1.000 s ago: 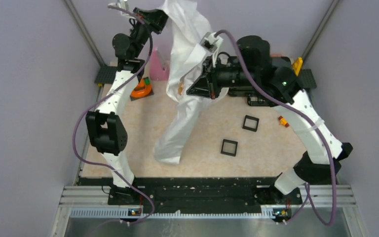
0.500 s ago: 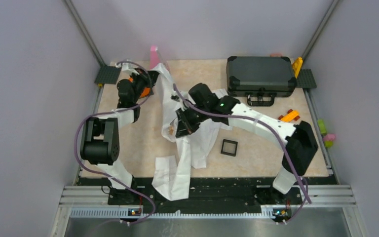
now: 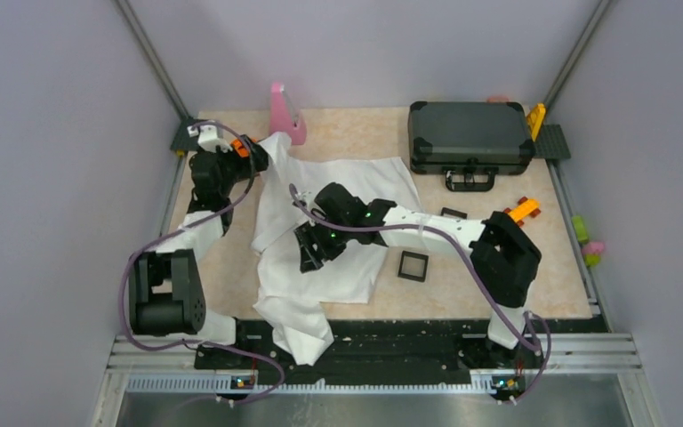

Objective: Remove the brooch from the garment

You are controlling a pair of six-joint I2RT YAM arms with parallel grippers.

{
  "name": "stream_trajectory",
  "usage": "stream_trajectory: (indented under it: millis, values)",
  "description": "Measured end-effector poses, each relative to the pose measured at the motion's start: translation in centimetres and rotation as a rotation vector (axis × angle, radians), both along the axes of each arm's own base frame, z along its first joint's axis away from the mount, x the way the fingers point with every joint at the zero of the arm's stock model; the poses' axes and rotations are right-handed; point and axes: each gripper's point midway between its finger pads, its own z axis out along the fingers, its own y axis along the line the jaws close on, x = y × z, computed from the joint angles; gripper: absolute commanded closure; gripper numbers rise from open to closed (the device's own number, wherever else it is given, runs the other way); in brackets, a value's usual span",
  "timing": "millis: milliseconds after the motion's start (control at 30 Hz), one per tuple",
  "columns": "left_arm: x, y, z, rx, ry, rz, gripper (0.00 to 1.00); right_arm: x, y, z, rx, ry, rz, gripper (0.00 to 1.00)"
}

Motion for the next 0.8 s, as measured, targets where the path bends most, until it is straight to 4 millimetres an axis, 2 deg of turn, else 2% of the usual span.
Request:
stream_trajectory:
  millis: [100, 200, 300, 367, 433, 500, 533, 600, 700, 733, 800]
  values:
    - [-1.2, 1.8, 1.0, 0.07, 0.059, 0.09, 0.02, 2.8, -2.7, -0.8, -0.064, -0.061, -0.123, 0.38]
    - [-2.4, 4.4, 3.2, 0.109, 0.113, 0.23, 0.01, 5.9, -6.4, -0.4, -0.108, -0.123, -0.272, 0.36]
    - [-4.6, 7.0, 5.1, 0.124, 0.158, 0.389, 0.02, 8.9, -10.3, 0.5, -0.13, -0.181, -0.421, 0.36]
    - [-6.4, 8.6, 5.4, 0.123, 0.199, 0.5, 0.1, 10.1, -12.5, 0.6, -0.148, -0.204, -0.492, 0.36]
    - [-7.6, 8.8, 4.8, 0.124, 0.254, 0.523, 0.12, 10.9, -14.0, 0.2, -0.172, -0.22, -0.537, 0.36]
    - [-8.1, 7.2, 3.6, 0.128, 0.308, 0.463, 0.12, 11.4, -15.0, -0.4, -0.196, -0.225, -0.568, 0.36]
    - [-8.3, 5.6, 3.0, 0.136, 0.329, 0.412, 0.12, 11.5, -15.3, -0.7, -0.205, -0.224, -0.577, 0.37]
    - [-8.8, 1.2, 1.6, 0.183, 0.359, 0.284, 0.13, 11.9, -16.0, -1.0, -0.221, -0.223, -0.597, 0.37]
    - [-10.9, -6.5, -0.7, 0.272, 0.392, 0.033, 0.16, 13.2, -17.4, -1.0, -0.24, -0.239, -0.65, 0.38]
    - [-11.7, -8.1, -1.4, 0.293, 0.404, -0.03, 0.17, 13.4, -17.8, -1.1, -0.245, -0.242, -0.663, 0.38]
    - [-12.5, -9.3, -3.0, 0.322, 0.438, -0.091, 0.18, 14.1, -18.7, -1.4, -0.257, -0.244, -0.692, 0.38]
